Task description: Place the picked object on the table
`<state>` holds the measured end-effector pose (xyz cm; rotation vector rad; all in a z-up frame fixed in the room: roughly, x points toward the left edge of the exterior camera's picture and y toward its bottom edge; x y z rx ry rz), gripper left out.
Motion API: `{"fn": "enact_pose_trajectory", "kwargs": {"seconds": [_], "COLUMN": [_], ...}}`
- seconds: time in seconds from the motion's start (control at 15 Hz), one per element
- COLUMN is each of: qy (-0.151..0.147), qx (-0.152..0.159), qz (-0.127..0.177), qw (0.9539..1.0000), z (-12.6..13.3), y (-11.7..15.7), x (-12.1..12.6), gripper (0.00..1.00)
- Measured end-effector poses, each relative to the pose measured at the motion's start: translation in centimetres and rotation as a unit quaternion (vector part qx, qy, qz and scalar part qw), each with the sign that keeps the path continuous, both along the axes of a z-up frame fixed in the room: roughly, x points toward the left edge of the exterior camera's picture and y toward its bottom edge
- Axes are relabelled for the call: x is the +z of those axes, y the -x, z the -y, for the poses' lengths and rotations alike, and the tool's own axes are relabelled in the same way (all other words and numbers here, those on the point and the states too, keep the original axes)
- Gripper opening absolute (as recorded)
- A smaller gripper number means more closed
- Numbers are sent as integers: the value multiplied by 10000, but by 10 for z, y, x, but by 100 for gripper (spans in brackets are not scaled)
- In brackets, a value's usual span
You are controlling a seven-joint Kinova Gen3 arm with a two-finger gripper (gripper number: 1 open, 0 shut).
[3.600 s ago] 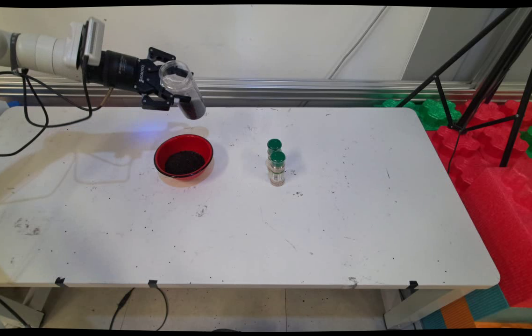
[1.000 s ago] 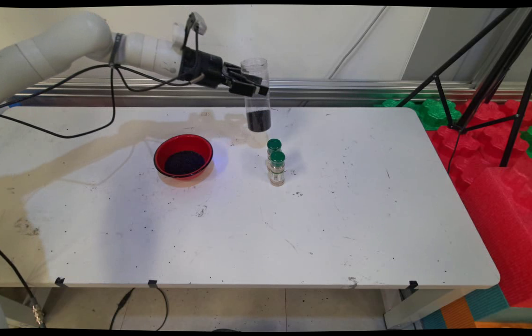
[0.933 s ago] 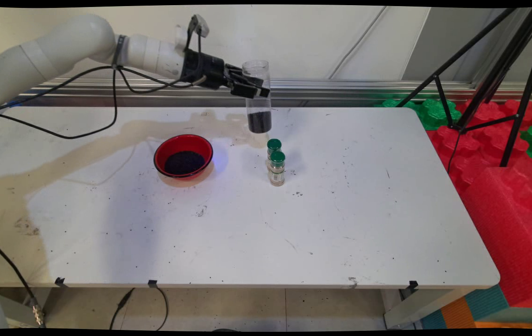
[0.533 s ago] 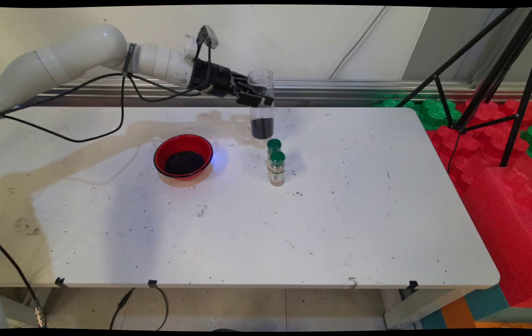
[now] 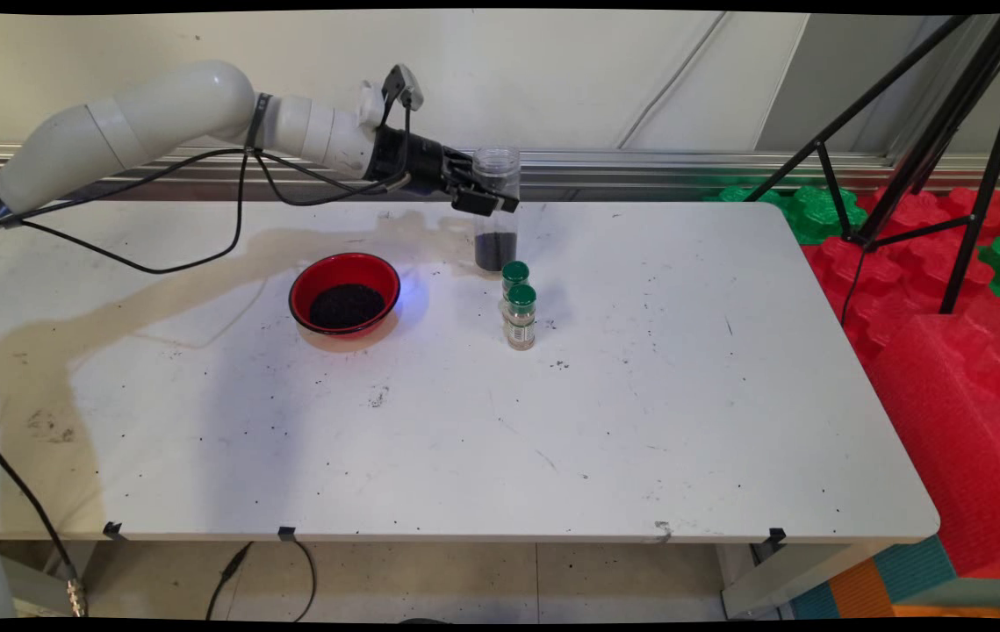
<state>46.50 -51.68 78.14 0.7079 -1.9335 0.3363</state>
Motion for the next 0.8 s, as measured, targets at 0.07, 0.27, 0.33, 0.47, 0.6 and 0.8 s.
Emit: {"fn": "enact_pose_trajectory", "kwargs": {"seconds": [0.07,0.27,0.33,0.47,0.6,0.8], "qy": [3,9,11,12,11,12], "qx": [-3,-10,-13,-19,-25,-29], "qz": [13,58,78,109,130,158], "qw": [10000,10000,10000,9999,9999,9999], "z": [0,1,1,1,1,1], "y": [0,2,2,2,3,3], "x": [-1,-4,-5,-6,-7,-7], "gripper": [0,0,0,0,100,100]}}
